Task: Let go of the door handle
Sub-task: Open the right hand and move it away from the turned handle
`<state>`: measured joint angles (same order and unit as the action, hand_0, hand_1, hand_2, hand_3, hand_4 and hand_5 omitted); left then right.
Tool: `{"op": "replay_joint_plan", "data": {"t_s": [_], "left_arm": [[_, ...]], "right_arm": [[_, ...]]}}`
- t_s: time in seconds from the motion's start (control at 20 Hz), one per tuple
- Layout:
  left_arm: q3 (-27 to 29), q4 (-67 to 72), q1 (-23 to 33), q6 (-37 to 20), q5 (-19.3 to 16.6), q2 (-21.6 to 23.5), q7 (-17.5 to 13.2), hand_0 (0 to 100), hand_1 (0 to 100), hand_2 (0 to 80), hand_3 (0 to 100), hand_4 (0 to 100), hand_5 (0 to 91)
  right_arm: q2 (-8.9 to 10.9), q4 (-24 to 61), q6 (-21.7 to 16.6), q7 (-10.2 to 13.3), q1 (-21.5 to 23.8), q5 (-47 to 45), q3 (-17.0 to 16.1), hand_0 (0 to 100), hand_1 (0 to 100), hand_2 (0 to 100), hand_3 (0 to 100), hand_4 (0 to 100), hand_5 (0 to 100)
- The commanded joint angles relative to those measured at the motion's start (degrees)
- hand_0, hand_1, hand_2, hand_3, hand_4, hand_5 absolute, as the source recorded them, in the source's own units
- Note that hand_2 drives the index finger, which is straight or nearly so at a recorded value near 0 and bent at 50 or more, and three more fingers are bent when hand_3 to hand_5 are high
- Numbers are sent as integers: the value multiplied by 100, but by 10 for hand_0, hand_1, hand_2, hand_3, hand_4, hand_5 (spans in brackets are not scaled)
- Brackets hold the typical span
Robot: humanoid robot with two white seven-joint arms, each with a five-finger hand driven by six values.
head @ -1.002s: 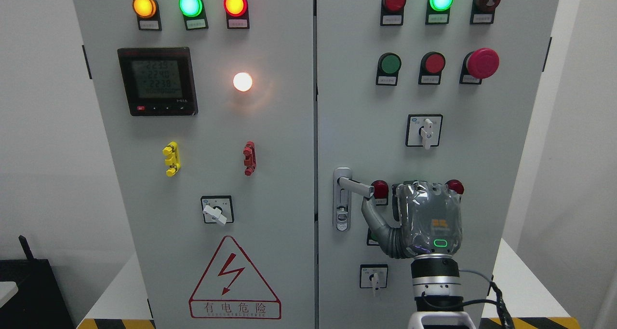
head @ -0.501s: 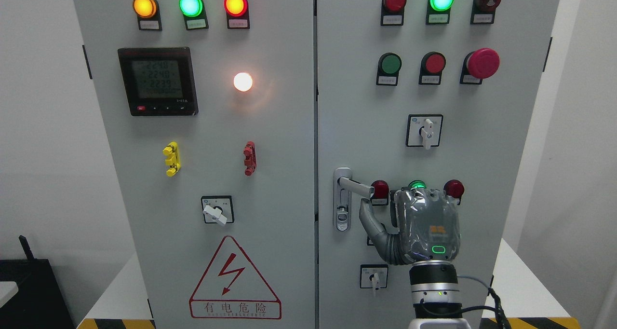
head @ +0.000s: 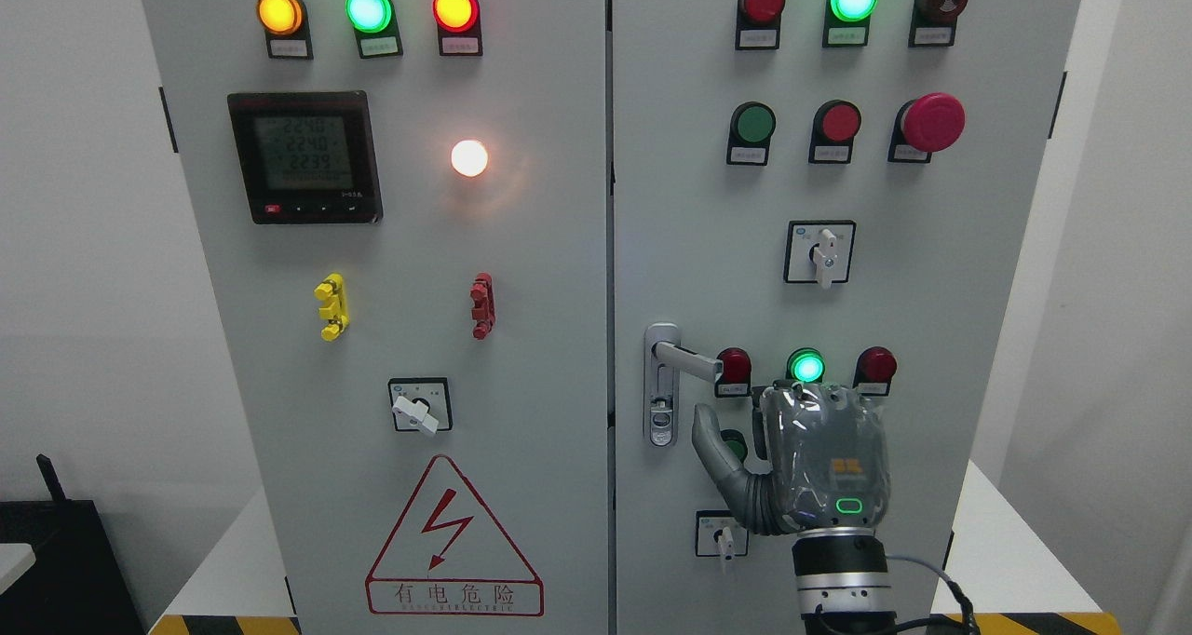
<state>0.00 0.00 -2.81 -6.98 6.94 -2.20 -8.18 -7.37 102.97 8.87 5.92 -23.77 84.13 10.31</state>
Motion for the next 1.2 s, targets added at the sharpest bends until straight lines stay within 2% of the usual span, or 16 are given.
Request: {"op": "replay_joint_plan", "data": {"t_s": [0.0,0.15,0.2,0.3,0.45,0.5,0.55,0.6,0.65,0.7,0.75,0.85,0.9,1.0,1.05,1.15], "left_arm": [[62,97,0,4,0,0,1,120,389,0,0,0,0],[62,97,0,4,0,0,1,120,389,0,0,0,0],[62,97,0,4,0,0,1,120,389,0,0,0,0],[62,97,0,4,0,0,1,120,389,0,0,0,0],[62,97,0,4,0,0,1,120,389,0,0,0,0],[62,97,0,4,0,0,1,120,389,0,0,0,0],[62,97,0,4,0,0,1,120,389,0,0,0,0],[62,97,0,4,0,0,1,120,389,0,0,0,0],[62,97,0,4,0,0,1,120,389,0,0,0,0],[62,97,0,4,0,0,1,120,389,0,0,0,0],[62,97,0,4,0,0,1,120,389,0,0,0,0],[62,97,0,4,0,0,1,120,389,0,0,0,0],[62,97,0,-5,0,0,1,120,389,0,0,0,0],[62,97,0,4,0,0,1,120,389,0,0,0,0],[62,97,0,4,0,0,1,120,389,0,0,0,0],[62,97,0,-5,0,0,1,120,389,0,0,0,0]], "right_arm": [[7,575,-157,84,346,-20,15,426,130,1000,1000,1000,980],[-1,733,-341,233,460,-98,-11,428,130,981,1000,994,981],[25,786,-420,286,513,-230,-12,430,129,965,1000,954,979],[86,900,-648,418,636,-389,-55,432,129,942,1000,939,967],[288,1076,-1087,515,768,-634,-222,433,129,789,1000,857,863],[376,1085,-1245,515,829,-809,-301,432,132,677,946,823,773],[490,1085,-1395,515,865,-968,-354,428,137,612,890,762,702],[595,1085,-1501,515,882,-1134,-398,427,139,587,869,734,672],[692,1085,-1554,515,891,-1310,-459,422,145,495,765,628,528],[806,1085,-1598,506,918,-1469,-512,420,148,406,607,492,381],[920,1085,-1694,506,944,-1635,-556,419,150,404,598,479,374],[1114,1068,-1957,489,953,-1952,-687,417,153,293,391,284,177],[1150,1068,-2115,445,953,-2075,-784,417,153,283,382,270,169],[1167,1059,-2353,410,1031,-2217,-960,426,129,158,234,122,1],[1168,1059,-2441,409,1110,-2235,-1030,427,125,146,215,112,0],[1141,1068,-2504,436,1225,-2261,-1110,429,110,34,115,31,0]]}}
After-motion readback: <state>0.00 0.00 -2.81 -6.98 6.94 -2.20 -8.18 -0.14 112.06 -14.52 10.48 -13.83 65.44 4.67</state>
